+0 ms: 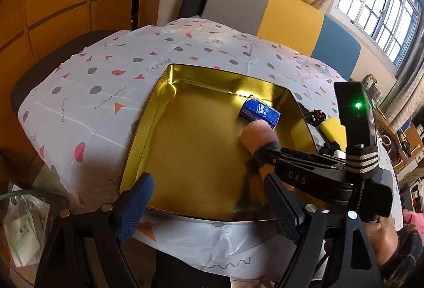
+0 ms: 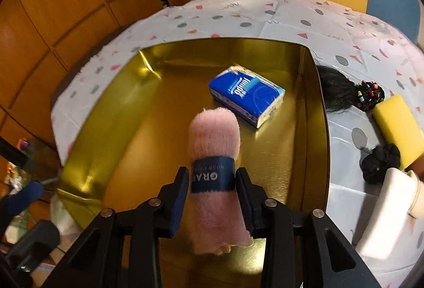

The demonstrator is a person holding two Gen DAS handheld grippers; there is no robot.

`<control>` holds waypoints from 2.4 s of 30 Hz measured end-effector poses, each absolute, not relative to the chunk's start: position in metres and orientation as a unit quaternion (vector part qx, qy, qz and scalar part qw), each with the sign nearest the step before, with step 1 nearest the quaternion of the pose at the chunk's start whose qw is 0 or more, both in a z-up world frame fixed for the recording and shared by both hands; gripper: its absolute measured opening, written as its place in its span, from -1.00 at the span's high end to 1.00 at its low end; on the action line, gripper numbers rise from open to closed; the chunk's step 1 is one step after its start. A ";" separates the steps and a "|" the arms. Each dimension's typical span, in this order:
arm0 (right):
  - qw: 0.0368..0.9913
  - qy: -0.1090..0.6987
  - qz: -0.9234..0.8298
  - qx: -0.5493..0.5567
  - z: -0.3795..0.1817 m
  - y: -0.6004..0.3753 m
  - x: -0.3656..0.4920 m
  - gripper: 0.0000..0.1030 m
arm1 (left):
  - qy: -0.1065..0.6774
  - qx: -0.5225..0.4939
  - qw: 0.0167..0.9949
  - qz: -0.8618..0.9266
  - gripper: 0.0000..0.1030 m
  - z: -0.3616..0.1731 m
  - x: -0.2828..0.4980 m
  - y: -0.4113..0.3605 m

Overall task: Organize soft objects
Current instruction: 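Grasp the pink rolled towel with the right gripper and place it in the tray, then reach the left gripper to the white foam block and grasp it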

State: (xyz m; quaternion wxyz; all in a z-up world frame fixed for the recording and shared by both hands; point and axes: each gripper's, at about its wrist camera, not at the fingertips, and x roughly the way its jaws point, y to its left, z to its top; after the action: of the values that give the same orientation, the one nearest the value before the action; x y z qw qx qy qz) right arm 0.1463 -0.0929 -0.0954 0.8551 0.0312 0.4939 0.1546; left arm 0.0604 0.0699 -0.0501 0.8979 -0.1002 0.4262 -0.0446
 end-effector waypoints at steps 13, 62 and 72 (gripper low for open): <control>0.882 0.441 0.164 0.042 -0.064 -0.118 0.121 -0.43 | 0.415 -0.077 0.905 -0.055 -0.68 -0.040 0.057 0.059; 0.904 0.365 -0.113 0.194 -0.068 -0.455 0.040 -0.68 | 0.499 0.102 0.817 -0.270 -0.68 -0.086 0.105 -0.228; 0.903 0.359 -0.107 0.210 -0.067 -0.458 0.040 -0.71 | 0.521 0.106 0.812 -0.241 -0.84 -0.116 0.127 -0.243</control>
State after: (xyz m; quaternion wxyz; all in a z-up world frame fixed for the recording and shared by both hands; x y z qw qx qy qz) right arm 0.0400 -0.4579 -0.0665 0.9029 0.2103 0.3591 -0.1075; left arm 0.1273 -0.2433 -0.1157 0.8122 0.1061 0.5206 -0.2409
